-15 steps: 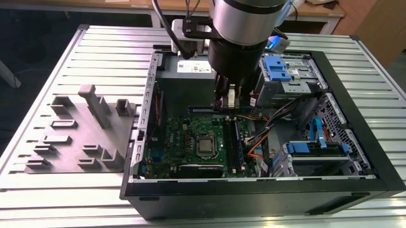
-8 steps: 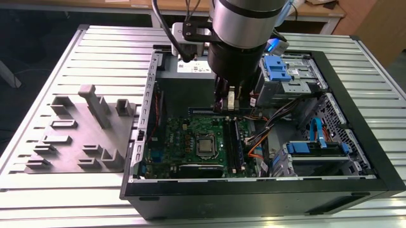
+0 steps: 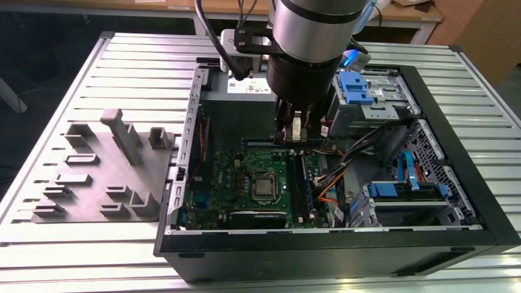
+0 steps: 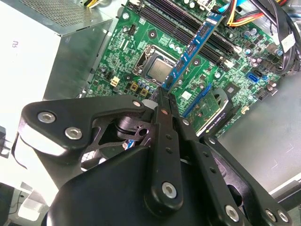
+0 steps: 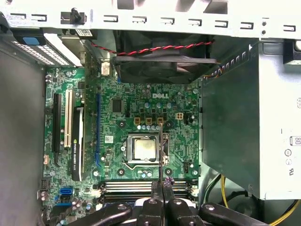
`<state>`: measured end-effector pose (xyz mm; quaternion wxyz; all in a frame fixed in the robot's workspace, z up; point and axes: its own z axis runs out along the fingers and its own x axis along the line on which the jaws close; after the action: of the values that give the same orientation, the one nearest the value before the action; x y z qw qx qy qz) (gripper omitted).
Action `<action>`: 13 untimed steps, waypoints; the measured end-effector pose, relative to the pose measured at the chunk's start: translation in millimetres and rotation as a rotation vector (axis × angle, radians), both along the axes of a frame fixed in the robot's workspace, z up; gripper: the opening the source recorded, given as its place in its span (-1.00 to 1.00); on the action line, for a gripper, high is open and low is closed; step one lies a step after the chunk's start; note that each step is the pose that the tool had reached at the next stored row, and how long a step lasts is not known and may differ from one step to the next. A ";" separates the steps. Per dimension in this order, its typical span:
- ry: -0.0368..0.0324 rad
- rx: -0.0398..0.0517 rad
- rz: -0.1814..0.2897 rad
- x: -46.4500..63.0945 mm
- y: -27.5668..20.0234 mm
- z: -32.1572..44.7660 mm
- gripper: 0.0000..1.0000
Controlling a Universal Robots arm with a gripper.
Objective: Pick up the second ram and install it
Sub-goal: 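Insert the second ram into the second slot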
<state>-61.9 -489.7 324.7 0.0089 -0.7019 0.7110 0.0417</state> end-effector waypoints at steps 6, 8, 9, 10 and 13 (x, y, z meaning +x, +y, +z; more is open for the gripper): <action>-0.0001 0.0002 -0.029 0.0 0.0 -0.3 -0.83; 0.0000 0.0001 -0.066 0.0 0.0 -0.4 -0.83; 0.0000 0.0000 -0.085 0.0 0.0 -0.5 -0.83; 0.0000 0.0001 -0.104 0.0 0.0 -0.7 -0.83; 0.0000 0.0000 -0.158 0.0 0.0 -1.0 -0.83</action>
<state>-61.9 -489.7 323.7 0.0122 -0.6437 0.7641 0.0408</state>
